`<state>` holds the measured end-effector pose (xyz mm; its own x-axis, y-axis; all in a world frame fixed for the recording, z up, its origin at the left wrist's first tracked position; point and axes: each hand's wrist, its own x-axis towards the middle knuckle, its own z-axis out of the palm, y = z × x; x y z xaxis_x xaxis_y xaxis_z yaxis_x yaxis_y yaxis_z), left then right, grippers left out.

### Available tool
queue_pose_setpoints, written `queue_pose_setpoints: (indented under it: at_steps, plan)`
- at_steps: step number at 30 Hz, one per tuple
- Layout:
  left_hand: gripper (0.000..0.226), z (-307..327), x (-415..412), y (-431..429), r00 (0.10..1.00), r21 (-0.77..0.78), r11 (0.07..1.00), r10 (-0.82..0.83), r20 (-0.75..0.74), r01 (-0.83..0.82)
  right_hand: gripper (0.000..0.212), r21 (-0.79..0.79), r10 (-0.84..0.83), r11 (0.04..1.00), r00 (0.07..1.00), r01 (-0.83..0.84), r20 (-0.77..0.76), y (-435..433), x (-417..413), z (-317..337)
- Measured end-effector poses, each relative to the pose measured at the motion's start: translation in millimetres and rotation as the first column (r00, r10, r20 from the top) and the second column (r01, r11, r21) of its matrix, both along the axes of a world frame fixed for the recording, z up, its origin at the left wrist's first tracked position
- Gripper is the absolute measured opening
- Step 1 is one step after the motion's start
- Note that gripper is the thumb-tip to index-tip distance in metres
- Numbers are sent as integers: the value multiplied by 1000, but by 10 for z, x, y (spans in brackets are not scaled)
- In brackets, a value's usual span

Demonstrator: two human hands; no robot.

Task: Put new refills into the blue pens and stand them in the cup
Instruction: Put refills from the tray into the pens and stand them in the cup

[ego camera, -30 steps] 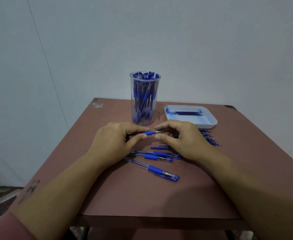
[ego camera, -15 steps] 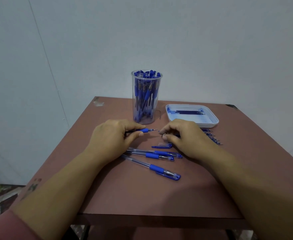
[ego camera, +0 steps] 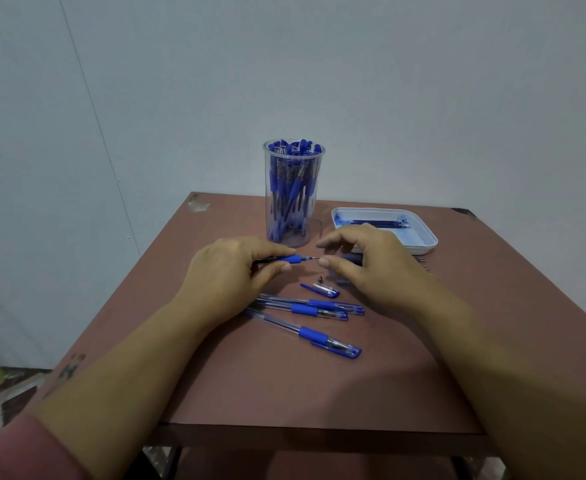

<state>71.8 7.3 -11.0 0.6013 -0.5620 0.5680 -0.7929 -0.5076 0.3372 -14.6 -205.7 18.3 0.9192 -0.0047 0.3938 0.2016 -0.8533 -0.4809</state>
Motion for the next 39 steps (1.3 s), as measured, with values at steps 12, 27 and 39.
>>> queue_pose_setpoints:
  at_steps: [12, 27, 39]
  plan:
    - [27, -6, -14, -21, 1000, -18, 1000, -22, 11, 22, 10, 38, -9, 999, 1000, 10, -22, -134, -53, -47]
    - [32, -20, -28, -46, 997, -12, 997, -76, 12, 76, 23, 32, 97, 995, 993, -99, 63, -43, -97, -37]
    - [27, -13, -45, -55, 993, -44, 993, -105, 49, 107, 19, -11, 98, 995, 986, -97, 138, -93, -127, -60]
